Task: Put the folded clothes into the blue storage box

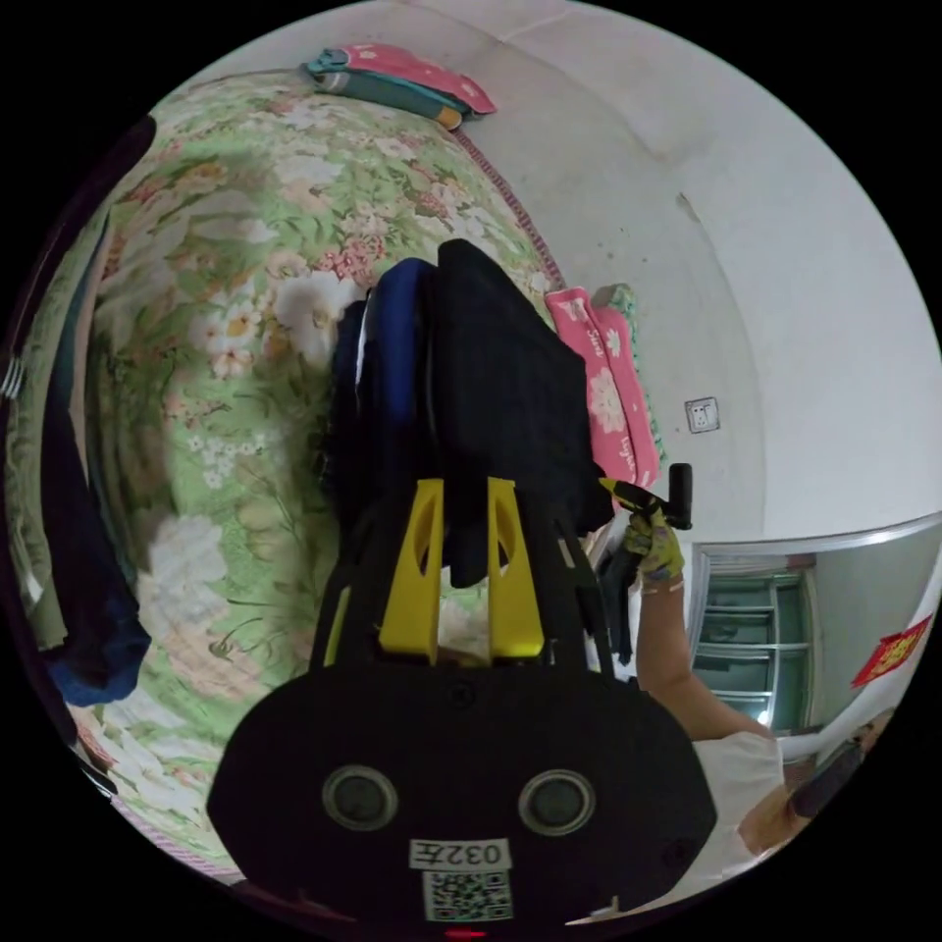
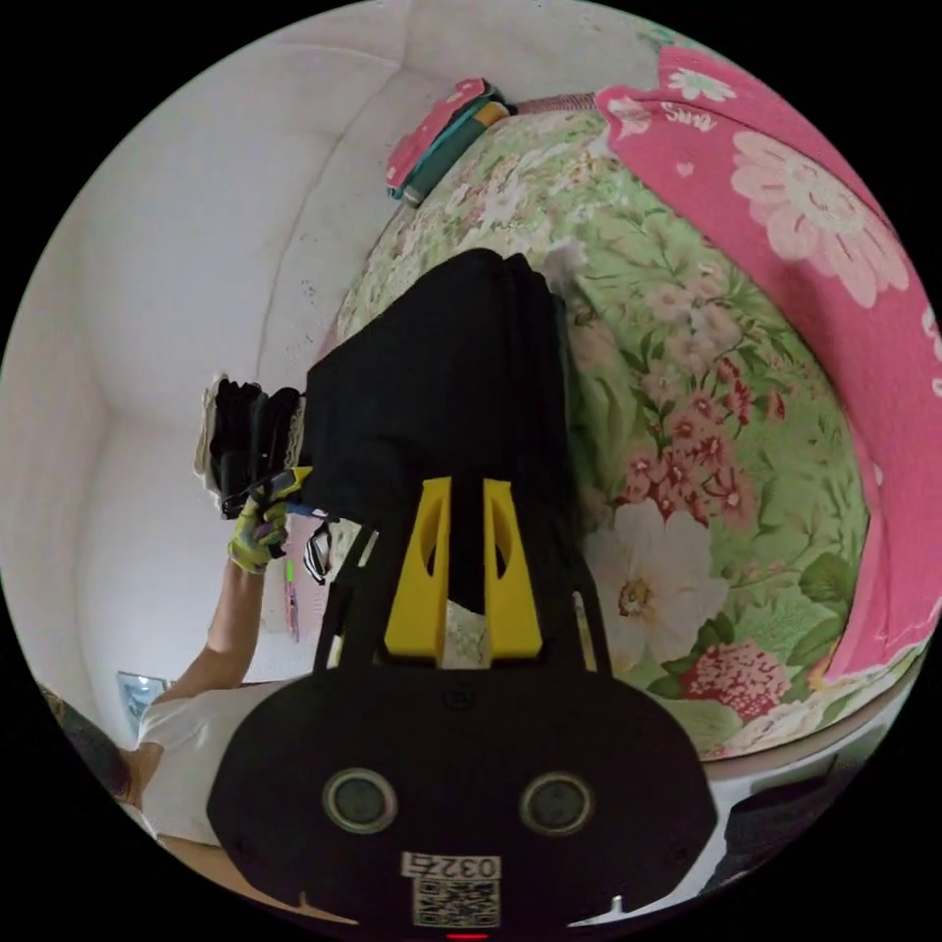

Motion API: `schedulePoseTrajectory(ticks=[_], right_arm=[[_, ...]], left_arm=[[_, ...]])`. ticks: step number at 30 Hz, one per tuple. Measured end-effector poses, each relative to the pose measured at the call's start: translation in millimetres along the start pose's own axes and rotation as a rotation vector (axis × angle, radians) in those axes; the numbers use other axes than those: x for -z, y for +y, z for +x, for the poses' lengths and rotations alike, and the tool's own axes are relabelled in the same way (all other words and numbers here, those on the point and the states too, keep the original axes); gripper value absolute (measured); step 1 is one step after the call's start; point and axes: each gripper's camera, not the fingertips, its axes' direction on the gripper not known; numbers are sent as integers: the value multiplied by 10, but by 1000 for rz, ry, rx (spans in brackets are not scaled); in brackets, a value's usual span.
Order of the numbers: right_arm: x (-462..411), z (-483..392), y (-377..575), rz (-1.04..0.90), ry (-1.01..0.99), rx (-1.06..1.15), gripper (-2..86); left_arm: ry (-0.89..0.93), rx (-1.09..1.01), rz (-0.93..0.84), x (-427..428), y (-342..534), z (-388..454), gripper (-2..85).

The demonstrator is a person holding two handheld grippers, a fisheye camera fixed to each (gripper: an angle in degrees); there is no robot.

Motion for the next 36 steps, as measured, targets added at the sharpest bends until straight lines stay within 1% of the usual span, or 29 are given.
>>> schedulePoseTrajectory(ticks=[2,4,10,13,15,16,17,18,20,22,25,27,29,31,36], right_arm=[[144,-140,-2,36,30,46,10],[277,-239,-6,74,-1,77,-3],[603,-414,177,173,-72,156,-9],[582,-265,390,171,-119,150,-8],[461,-70,474,123,-97,95,-6],[330,69,502,64,-90,53,-2],[211,175,533,18,-74,27,6],[177,210,552,12,-65,25,12],[213,257,627,83,-53,57,67],[263,275,651,126,1,70,91],[294,347,636,163,11,94,97],[248,425,609,141,5,87,98],[165,518,582,116,3,89,98],[112,587,564,111,-2,91,98],[-75,681,553,73,25,140,87]], left_arm=[[10,-34,-24,93,-94,109,57],[31,-51,-33,183,-186,218,55],[110,-141,4,591,-275,495,54],[198,-157,26,660,-52,333,53],[177,-104,-14,484,61,58,52],[145,-40,-62,281,95,-171,50],[144,10,-89,93,124,-387,47],[153,16,-90,28,137,-463,45],[143,-53,-30,-14,155,-500,39],[160,-79,3,18,141,-507,42],[96,-93,103,121,122,-548,53],[72,-103,98,72,60,-581,66],[66,-123,41,-103,-49,-613,75],[39,-144,19,-232,-115,-610,74],[-17,-190,43,-460,-260,-591,57]])
